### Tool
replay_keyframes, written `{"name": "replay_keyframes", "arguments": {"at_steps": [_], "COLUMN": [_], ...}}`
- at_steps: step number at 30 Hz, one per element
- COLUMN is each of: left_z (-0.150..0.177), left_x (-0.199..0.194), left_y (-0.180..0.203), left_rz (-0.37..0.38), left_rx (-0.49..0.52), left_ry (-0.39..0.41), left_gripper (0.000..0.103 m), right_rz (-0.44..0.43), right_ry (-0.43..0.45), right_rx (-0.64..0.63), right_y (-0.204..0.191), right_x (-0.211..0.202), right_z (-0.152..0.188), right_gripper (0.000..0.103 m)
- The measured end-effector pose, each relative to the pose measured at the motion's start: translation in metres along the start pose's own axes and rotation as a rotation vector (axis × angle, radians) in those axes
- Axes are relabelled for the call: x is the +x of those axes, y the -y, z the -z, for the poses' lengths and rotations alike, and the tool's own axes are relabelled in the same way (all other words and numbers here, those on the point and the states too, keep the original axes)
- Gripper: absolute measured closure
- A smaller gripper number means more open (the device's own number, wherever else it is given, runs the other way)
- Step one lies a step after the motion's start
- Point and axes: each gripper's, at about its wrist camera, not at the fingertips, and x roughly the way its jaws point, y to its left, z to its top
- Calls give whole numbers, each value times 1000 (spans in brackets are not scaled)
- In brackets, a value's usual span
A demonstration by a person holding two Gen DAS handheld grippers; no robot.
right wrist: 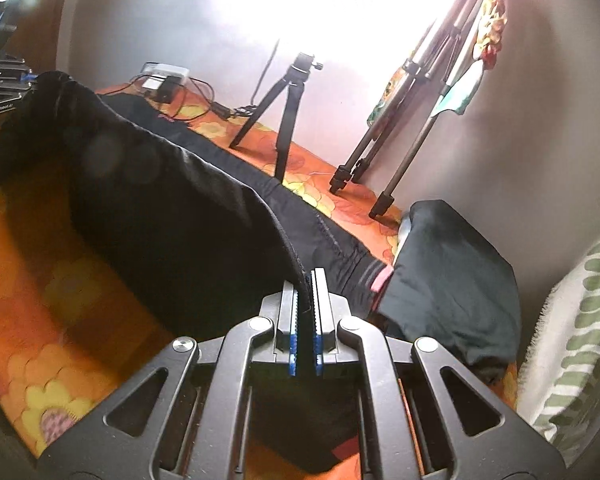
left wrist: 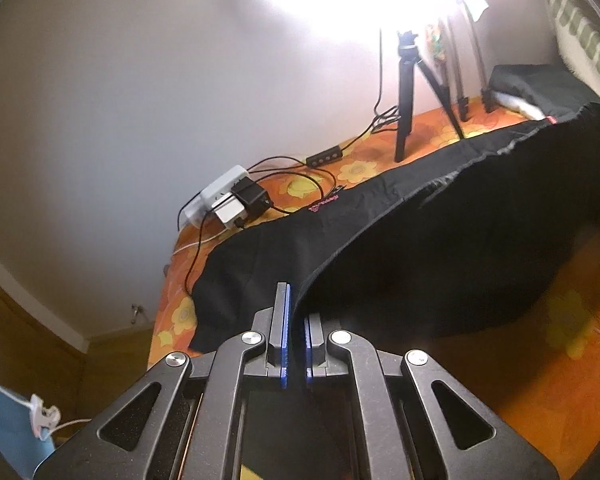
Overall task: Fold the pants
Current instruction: 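Lift the held hems and carry them toward the waistband with both tools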
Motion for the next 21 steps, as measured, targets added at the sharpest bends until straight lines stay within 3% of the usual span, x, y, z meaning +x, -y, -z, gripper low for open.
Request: {"name": "replay_keyframes", "arguments": {"at_steps": [8,21], "left_z": [-27,-20], "left_x": [50,111], "left_y": [2,-8], "left_rz": [-12,14], "left_rx": [72,69], "left_ry": [-52,-122], "left_gripper": [99,99], "right_rz": [14,125], "right_ry": [-95,-145], "right_rx": [-26,-163], "right_y": [13,6], "right_x": [79,160], "right_z": [-13,-50], "right_gripper": [97,97]}}
